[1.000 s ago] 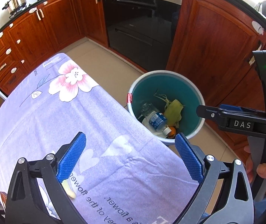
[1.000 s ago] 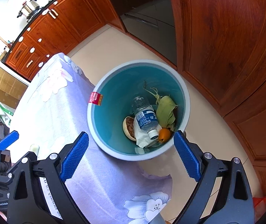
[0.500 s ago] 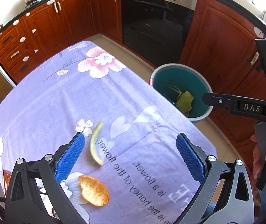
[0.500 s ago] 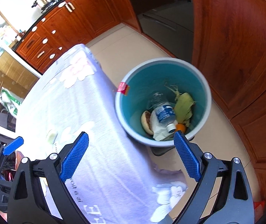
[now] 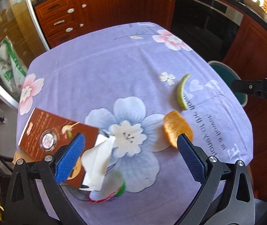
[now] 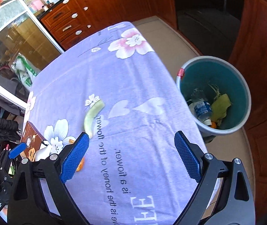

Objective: Collect trash

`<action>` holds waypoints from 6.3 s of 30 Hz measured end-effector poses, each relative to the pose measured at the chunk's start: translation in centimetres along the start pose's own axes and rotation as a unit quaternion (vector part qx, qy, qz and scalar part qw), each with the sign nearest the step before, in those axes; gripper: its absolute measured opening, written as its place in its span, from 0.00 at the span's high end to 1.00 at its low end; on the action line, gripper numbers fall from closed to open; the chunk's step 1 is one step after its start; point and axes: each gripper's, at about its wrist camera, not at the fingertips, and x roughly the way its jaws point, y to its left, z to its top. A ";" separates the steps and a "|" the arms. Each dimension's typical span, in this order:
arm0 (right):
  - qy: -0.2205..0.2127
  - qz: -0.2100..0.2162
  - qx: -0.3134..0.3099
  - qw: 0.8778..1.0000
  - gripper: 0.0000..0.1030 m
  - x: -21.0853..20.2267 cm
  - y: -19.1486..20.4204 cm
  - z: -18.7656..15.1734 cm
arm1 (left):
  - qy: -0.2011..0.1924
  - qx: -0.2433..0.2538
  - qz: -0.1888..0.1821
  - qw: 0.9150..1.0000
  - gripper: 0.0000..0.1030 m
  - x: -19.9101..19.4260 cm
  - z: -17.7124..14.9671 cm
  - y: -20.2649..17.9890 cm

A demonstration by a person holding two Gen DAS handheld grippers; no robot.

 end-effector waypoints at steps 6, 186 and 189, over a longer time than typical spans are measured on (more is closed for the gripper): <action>0.013 0.013 -0.046 0.999 0.14 1.3 5.6 -0.5 | -0.004 -0.060 0.039 0.997 0.04 -0.2 -2.4 5.6; -0.123 -0.053 0.223 0.966 0.95 -4.7 -27.1 0.9 | 0.000 0.254 -0.094 0.963 0.98 8.8 14.6 -31.7; -0.111 -0.056 0.226 0.966 0.95 -3.5 -27.8 1.5 | -0.004 0.265 -0.068 0.962 0.98 10.2 14.5 -32.5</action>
